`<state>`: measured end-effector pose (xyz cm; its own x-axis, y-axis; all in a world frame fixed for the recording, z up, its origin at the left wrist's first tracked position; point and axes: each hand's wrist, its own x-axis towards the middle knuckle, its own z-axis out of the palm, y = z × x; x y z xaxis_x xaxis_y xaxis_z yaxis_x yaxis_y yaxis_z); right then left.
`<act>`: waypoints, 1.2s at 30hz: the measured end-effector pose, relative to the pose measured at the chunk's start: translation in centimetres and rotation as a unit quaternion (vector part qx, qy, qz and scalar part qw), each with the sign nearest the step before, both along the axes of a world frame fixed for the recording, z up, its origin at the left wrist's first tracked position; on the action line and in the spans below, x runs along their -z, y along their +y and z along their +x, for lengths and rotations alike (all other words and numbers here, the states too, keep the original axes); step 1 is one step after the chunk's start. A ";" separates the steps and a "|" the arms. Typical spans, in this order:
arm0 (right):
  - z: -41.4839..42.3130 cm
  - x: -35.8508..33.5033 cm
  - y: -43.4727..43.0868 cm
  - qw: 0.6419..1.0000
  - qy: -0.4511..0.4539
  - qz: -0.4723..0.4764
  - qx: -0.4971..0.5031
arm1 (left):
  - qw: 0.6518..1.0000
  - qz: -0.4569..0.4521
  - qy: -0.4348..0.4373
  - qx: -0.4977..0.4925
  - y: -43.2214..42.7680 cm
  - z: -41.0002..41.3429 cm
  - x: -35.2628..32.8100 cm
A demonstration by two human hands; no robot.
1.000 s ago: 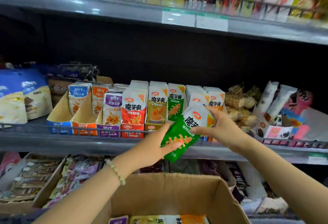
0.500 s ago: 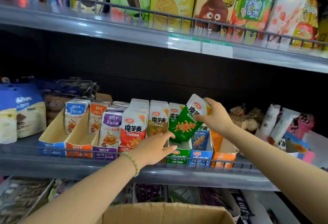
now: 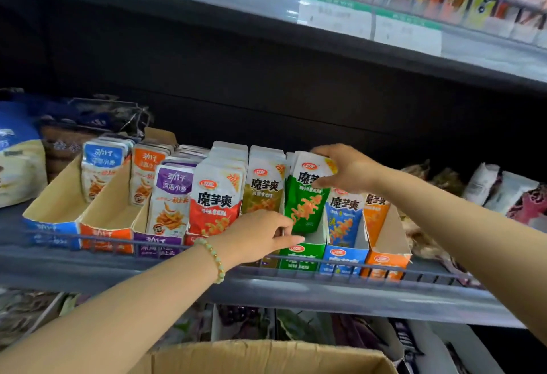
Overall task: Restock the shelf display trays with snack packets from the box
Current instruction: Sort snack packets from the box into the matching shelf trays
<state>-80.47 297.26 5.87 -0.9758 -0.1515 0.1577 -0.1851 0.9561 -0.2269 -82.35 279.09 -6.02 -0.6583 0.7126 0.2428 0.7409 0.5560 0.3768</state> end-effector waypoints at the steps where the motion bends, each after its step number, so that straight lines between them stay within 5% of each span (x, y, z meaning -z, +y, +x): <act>1: -0.4 0.4 -0.3 0.999 0.004 0.036 0.004 | 1.000 0.004 -0.004 0.003 0.0 -0.1 0.1; 6: -2.7 3.3 -0.2 0.972 0.103 0.207 0.034 | 1.000 0.009 0.000 0.009 0.1 -0.4 0.4; 25: -5.0 4.2 0.9 0.984 0.165 0.052 0.032 | 1.000 0.026 0.003 -0.007 -0.1 0.2 0.5; 36: 7.8 5.5 0.5 0.992 0.094 -0.072 -0.053 | 0.991 -0.035 0.111 -0.059 -3.4 8.5 0.1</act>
<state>-72.66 297.74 0.37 -0.9071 -0.2139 0.3626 -0.3343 0.8894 -0.3116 -73.87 275.67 -6.16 -0.6734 0.6542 0.3443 0.7300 0.6622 0.1693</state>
